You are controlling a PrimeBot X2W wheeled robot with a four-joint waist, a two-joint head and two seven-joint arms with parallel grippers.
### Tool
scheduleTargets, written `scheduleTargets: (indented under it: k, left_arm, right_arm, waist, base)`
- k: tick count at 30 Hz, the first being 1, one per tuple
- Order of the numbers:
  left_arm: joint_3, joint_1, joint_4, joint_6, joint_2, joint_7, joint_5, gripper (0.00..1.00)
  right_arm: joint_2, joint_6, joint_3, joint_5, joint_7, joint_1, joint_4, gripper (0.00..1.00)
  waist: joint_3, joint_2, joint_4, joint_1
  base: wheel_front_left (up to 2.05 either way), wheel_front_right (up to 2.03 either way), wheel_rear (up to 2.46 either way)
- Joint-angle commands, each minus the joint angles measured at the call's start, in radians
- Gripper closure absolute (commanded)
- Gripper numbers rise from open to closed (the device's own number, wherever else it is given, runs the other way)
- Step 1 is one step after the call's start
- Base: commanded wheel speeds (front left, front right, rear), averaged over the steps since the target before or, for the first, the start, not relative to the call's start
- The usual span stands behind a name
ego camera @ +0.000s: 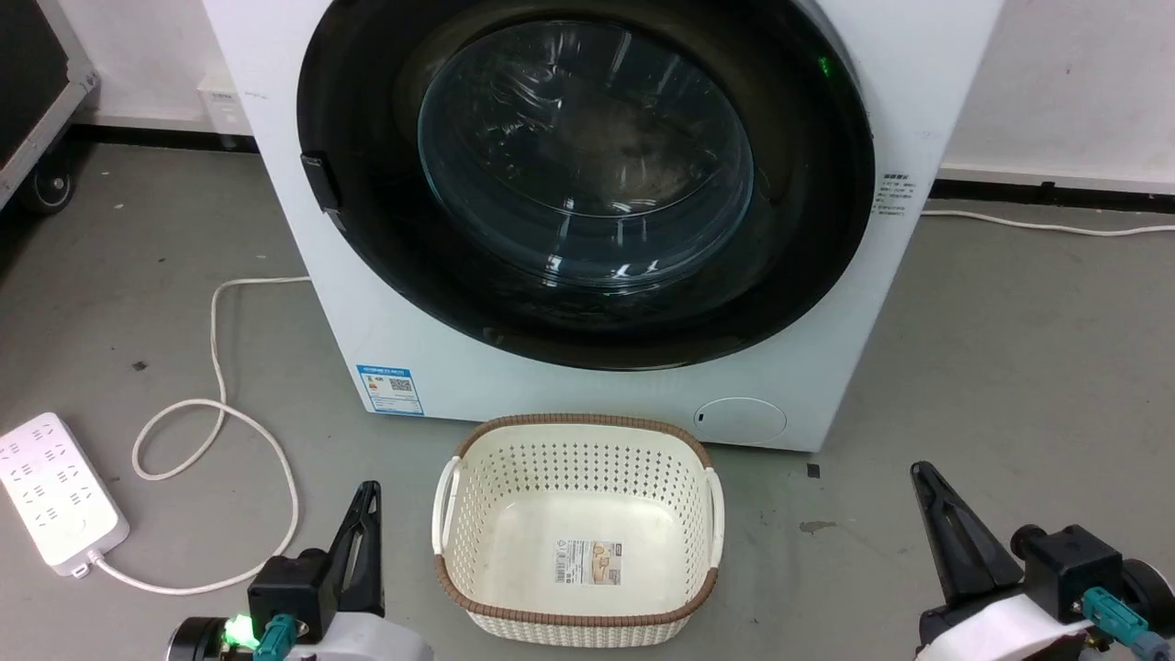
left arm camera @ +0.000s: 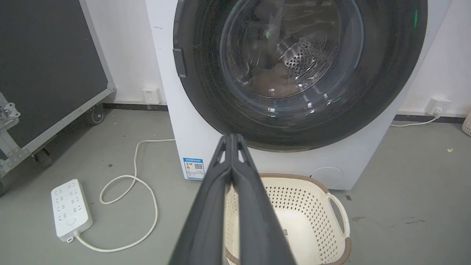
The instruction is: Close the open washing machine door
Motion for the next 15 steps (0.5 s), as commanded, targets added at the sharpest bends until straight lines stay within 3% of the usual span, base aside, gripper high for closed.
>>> scheduleTargets:
  k: [1, 15]
  left_arm:
    - [0.005, -0.013, -0.007, -0.003, 0.0, 0.006, 0.006, 1.0]
    - [0.015, -0.02, -0.017, -0.008, 0.0, 0.035, 0.017, 1.0]
  right_arm:
    - [0.007, 0.0, -0.001, -0.009, 0.007, -0.012, -0.008, 1.0]
    - [0.016, 0.0, -0.001, -0.018, 0.036, -0.015, -0.016, 1.0]
  waist:
    - [0.0, -0.0001, 0.001, 0.0]
    - [0.001, -0.0001, 0.009, 0.0]
  base:
    - [0.0, 0.0, 0.0]
    - [0.0, 0.0, 0.0]
